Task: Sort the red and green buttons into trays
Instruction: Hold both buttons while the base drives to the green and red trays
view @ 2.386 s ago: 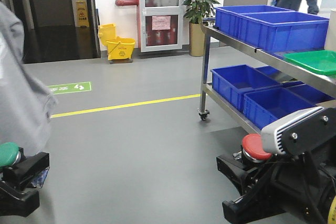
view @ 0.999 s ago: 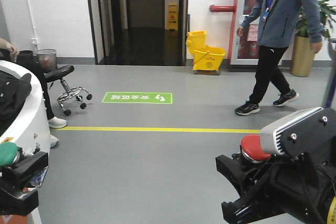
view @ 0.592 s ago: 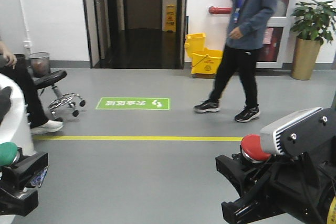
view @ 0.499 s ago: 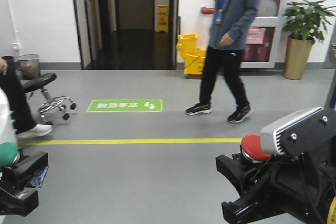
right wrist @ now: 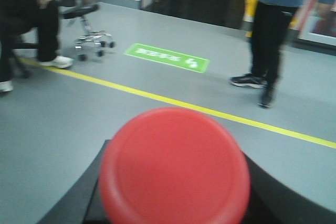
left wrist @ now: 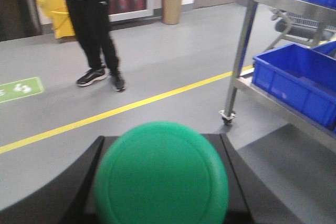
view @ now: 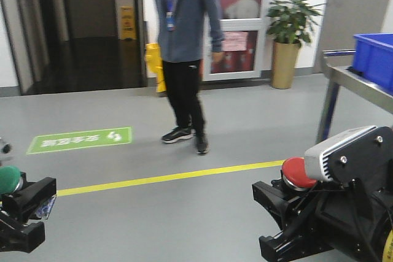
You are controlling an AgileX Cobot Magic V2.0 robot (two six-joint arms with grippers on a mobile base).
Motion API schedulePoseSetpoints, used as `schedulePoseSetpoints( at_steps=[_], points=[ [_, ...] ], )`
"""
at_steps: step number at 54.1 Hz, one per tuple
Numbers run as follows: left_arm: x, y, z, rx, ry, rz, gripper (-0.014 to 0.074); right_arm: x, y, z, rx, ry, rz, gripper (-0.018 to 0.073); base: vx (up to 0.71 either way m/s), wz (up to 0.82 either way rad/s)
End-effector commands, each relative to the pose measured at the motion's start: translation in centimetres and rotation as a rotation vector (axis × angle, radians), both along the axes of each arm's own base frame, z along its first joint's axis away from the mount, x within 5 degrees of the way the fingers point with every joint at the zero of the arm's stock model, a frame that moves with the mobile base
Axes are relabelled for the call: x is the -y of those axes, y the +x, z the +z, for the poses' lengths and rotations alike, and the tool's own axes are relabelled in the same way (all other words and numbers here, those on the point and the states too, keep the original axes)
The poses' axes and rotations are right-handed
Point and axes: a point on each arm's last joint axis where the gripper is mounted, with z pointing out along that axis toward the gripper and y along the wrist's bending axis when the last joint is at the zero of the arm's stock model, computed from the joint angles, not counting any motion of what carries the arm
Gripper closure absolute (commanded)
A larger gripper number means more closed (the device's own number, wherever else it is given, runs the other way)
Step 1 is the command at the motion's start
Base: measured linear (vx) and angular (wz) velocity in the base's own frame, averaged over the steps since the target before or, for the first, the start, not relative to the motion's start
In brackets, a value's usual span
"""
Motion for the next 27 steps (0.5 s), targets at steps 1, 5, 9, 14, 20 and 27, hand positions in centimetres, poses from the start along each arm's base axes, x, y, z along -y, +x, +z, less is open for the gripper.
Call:
schedulePoseSetpoints(
  at_steps=[1, 5, 9, 14, 20, 27],
  points=[
    [-0.12, -0.06, 1.97, 0.114, -0.058, 0.013, 0.0602, -0.17, -0.35, 1.94, 0.081, 0.049, 0.04, 0.0568, 0.32, -0.5],
    [-0.12, -0.06, 1.97, 0.114, -0.058, 0.013, 0.0602, -0.17, -0.35, 1.94, 0.081, 0.049, 0.04, 0.0568, 0.32, -0.51],
    [-0.12, -0.06, 1.97, 0.114, -0.058, 0.013, 0.0602, -0.17, -0.35, 1.94, 0.081, 0.049, 0.04, 0.0568, 0.31, -0.55],
    [-0.12, -0.06, 1.97, 0.114, -0.058, 0.013, 0.0602, -0.17, -0.35, 1.94, 0.081, 0.049, 0.04, 0.0568, 0.3, -0.57],
    [-0.12, -0.06, 1.97, 0.114, -0.058, 0.013, 0.0602, -0.17, -0.35, 1.94, 0.081, 0.049, 0.04, 0.0568, 0.27, -0.59],
    [-0.12, -0.06, 1.97, 0.114, -0.058, 0.013, 0.0602, -0.17, -0.35, 1.94, 0.081, 0.049, 0.04, 0.0568, 0.25, -0.62]
  ],
)
